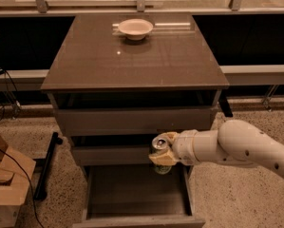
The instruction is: Place green can into bottom drawer
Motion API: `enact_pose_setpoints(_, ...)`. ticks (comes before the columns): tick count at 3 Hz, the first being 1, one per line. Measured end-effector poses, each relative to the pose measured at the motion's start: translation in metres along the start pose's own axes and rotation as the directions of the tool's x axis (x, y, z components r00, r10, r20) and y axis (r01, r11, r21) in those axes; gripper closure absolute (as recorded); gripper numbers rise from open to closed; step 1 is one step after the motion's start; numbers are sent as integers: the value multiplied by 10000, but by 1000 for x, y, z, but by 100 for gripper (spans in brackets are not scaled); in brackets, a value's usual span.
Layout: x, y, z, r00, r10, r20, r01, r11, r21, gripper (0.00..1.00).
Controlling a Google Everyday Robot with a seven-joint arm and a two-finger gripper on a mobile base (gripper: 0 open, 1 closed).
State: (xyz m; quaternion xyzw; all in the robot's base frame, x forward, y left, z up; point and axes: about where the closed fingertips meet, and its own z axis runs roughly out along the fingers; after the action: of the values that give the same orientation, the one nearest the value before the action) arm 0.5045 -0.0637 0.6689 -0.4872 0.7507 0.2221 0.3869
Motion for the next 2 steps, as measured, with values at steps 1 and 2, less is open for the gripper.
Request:
enact_pose_setpoints(1,38,-11,11,9948,592,832,-616,9978,260,100)
enact_pose_setpoints(2,74,-21,40,9652,1966,1725,-1989,9800,-40,100)
